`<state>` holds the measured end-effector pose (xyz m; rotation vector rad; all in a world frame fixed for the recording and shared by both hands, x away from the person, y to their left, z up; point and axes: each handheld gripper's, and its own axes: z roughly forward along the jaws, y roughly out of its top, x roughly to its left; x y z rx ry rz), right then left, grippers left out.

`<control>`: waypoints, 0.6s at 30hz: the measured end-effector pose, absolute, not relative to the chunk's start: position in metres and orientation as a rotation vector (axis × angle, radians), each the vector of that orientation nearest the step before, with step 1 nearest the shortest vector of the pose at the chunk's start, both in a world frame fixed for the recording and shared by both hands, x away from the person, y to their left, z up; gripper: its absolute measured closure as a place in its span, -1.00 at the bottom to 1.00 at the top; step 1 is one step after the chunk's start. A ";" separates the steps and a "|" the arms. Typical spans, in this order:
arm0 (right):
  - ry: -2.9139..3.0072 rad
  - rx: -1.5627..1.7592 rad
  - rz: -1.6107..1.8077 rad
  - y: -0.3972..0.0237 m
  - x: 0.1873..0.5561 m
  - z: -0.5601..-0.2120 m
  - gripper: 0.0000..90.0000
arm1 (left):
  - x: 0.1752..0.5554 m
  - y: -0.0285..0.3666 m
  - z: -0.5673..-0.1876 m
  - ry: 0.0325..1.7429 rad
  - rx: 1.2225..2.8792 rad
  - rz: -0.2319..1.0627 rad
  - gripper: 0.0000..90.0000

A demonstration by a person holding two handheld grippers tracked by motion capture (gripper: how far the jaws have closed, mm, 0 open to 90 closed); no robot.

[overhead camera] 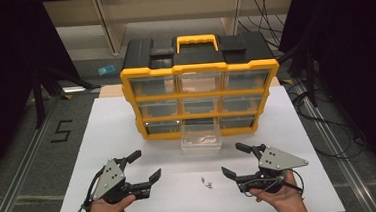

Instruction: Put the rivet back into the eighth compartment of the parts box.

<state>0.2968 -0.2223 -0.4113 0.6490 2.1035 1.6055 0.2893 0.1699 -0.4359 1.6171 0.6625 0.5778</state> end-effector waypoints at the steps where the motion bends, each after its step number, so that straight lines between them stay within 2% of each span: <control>1: 2.149 0.593 1.585 -0.219 0.297 -0.409 -0.50 | 0.290 0.170 -0.436 0.662 1.617 0.580 -0.64; 10: 2.421 0.493 1.329 -0.198 0.300 -0.413 -0.35 | 0.290 0.170 -0.436 0.664 1.615 0.577 -0.64; 11: 2.480 0.451 1.268 -0.192 0.302 -0.417 -0.29 | 0.290 0.170 -0.436 0.661 1.615 0.580 -0.64; 18: 2.601 0.403 1.138 -0.173 0.312 -0.421 -0.24 | 0.290 0.170 -0.436 0.653 1.623 0.587 -0.64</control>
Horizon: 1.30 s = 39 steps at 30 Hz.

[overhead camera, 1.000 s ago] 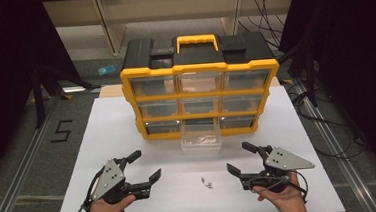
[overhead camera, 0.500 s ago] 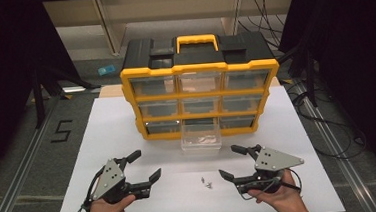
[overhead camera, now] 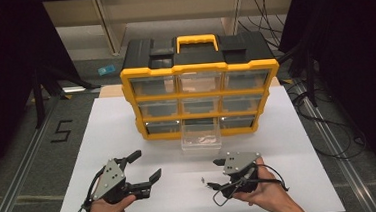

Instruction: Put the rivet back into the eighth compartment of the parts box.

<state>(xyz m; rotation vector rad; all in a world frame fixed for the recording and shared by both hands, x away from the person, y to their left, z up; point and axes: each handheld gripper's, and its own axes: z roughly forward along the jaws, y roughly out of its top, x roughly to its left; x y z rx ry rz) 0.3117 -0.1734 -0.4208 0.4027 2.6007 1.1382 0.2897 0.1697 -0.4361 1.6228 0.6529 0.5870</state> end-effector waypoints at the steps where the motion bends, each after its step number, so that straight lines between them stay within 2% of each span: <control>1: 2.628 0.390 1.097 -0.168 0.315 -0.423 -0.24 | 0.289 0.170 -0.436 0.658 1.622 0.583 -0.64; 20: 2.850 0.261 0.826 -0.145 0.323 -0.445 0.03 | 0.290 0.170 -0.436 0.651 1.621 0.589 -0.64; 29: 2.931 0.220 0.725 -0.138 0.327 -0.456 0.33 | 0.289 0.170 -0.436 0.654 1.618 0.585 -0.64; 39: 2.956 0.238 0.692 -0.135 0.332 -0.463 0.52 | 0.289 0.169 -0.436 0.652 1.623 0.585 -0.64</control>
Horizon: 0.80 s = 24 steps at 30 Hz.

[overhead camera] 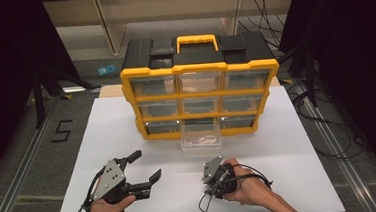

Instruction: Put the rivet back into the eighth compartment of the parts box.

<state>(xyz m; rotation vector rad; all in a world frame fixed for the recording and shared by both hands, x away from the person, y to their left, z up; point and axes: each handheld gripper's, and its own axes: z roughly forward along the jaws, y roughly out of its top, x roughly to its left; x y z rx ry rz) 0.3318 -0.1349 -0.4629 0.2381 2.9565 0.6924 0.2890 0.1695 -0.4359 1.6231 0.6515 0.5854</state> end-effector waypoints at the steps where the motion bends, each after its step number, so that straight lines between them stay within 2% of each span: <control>1: 2.961 0.244 0.683 -0.134 0.332 -0.463 0.54 | 0.289 0.169 -0.436 0.652 1.623 0.585 -0.64; 12: 3.009 0.252 0.670 -0.131 0.337 -0.467 0.73 | 0.289 0.169 -0.436 0.652 1.623 0.584 -0.64; 14: 3.026 0.272 0.674 -0.132 0.338 -0.467 0.83 | 0.289 0.169 -0.436 0.651 1.625 0.585 -0.63; 24: 3.013 0.278 0.713 -0.133 0.340 -0.456 0.87 | 0.290 0.170 -0.436 0.649 1.623 0.586 -0.63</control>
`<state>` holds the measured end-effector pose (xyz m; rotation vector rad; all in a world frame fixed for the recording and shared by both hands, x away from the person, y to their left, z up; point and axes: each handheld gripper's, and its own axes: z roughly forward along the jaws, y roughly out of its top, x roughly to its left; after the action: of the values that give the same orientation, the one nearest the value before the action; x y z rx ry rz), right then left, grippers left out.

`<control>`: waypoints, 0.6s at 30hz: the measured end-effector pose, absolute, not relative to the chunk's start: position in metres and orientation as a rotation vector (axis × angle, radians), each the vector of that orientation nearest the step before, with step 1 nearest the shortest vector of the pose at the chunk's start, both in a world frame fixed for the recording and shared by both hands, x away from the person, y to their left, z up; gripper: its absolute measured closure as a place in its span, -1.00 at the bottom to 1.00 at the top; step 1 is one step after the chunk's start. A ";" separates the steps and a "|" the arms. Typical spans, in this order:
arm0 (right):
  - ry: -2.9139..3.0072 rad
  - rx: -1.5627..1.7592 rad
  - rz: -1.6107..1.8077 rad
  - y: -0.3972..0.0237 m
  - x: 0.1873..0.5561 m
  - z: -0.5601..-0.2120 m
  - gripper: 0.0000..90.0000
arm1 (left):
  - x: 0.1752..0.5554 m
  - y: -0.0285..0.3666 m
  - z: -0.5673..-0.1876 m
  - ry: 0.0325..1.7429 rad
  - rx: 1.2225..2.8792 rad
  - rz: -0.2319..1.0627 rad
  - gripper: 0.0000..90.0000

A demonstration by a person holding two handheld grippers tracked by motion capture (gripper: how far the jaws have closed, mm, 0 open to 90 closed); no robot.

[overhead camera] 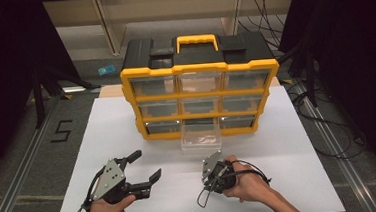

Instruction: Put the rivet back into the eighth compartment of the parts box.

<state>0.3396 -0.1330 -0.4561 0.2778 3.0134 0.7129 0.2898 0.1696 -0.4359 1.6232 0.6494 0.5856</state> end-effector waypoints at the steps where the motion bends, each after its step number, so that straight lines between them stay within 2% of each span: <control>1: 3.013 0.278 0.713 -0.133 0.340 -0.456 0.87 | 0.290 0.170 -0.436 0.649 1.623 0.586 -0.63; 18: 2.827 0.290 0.867 -0.144 0.347 -0.404 0.87 | 0.290 0.170 -0.436 0.652 1.623 0.585 -0.63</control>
<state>0.3468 -0.1444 -0.4037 0.2900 2.8274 0.8673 0.2896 0.1696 -0.4359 1.6233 0.6521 0.5850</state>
